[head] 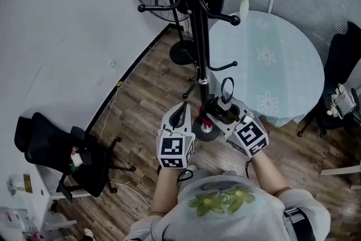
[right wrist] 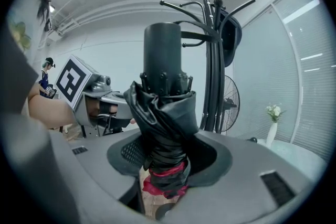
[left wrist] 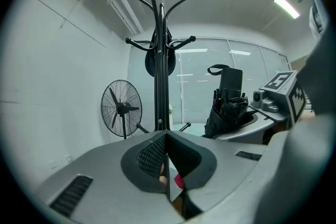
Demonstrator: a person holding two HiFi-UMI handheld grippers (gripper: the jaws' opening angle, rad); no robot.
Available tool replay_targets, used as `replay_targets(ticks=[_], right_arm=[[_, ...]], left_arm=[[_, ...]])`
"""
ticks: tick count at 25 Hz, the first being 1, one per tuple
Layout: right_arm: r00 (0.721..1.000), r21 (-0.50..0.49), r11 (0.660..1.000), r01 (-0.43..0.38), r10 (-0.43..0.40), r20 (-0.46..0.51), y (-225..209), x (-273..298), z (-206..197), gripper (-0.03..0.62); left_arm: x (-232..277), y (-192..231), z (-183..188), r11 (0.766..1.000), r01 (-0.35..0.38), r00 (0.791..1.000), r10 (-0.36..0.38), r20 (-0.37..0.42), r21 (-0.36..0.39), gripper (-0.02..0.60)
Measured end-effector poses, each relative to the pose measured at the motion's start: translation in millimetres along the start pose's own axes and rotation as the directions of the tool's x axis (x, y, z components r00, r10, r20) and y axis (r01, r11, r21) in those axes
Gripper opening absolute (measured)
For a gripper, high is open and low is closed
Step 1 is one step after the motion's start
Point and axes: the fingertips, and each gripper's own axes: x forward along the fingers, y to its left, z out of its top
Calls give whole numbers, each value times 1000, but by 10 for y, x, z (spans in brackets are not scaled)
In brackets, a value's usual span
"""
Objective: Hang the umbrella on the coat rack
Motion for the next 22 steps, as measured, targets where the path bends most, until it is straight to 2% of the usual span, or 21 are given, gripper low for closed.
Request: replay_targets(ticks=[5, 10, 15, 22], right_arm=[[999, 54, 998, 18, -16, -38, -143, 37, -113, 207], [999, 173, 985, 5, 2, -42, -308, 99, -254, 206], [996, 196, 980, 22, -4, -91, -483, 182, -406, 206], [989, 264, 965, -15, 53, -138, -674, 283, -601, 207]], left_arm=[[73, 14, -12, 999, 37, 999, -37, -4, -8, 2], [105, 16, -35, 998, 63, 998, -63, -11, -8, 2], [172, 41, -35, 997, 77, 997, -77, -11, -11, 2], [255, 25, -45, 996, 88, 996, -88, -18, -13, 2]])
